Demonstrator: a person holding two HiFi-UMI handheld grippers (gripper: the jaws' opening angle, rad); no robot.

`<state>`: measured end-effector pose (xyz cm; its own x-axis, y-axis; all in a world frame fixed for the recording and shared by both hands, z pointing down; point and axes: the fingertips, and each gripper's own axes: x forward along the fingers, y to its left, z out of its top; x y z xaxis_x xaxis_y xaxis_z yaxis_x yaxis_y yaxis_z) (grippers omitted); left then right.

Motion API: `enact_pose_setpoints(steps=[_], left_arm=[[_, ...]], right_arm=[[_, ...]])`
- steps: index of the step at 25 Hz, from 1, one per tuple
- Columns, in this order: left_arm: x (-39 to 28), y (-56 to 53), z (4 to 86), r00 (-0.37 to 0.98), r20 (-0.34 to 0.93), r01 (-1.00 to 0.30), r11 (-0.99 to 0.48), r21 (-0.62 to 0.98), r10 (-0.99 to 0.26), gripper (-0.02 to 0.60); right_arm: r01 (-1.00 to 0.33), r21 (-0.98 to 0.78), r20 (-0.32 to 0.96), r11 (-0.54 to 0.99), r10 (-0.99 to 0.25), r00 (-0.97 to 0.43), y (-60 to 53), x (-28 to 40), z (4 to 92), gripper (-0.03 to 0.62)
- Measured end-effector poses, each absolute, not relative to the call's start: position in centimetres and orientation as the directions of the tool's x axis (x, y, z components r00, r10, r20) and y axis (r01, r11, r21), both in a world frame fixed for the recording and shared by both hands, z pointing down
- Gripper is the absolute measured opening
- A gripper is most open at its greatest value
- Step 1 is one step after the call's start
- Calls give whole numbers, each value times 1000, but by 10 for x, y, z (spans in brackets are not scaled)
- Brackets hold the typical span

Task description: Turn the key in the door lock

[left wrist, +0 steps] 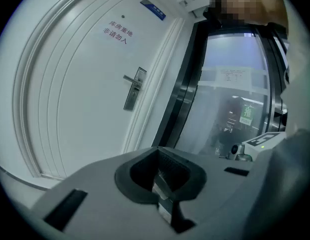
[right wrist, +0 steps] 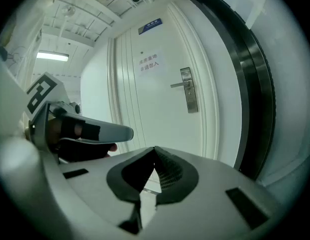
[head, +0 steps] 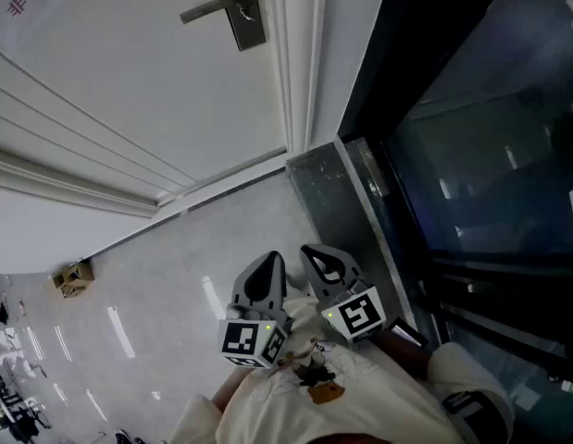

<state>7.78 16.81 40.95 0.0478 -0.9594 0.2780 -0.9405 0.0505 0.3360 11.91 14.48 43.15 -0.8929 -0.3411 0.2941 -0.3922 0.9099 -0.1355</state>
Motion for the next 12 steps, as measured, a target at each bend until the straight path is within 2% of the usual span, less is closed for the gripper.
enact_pose_setpoints(steps=[12], left_arm=[[105, 132, 412, 88, 283, -937, 16, 348, -955, 6]], right_arm=[[-404, -147, 285, 903, -353, -891, 115, 148, 434, 8]])
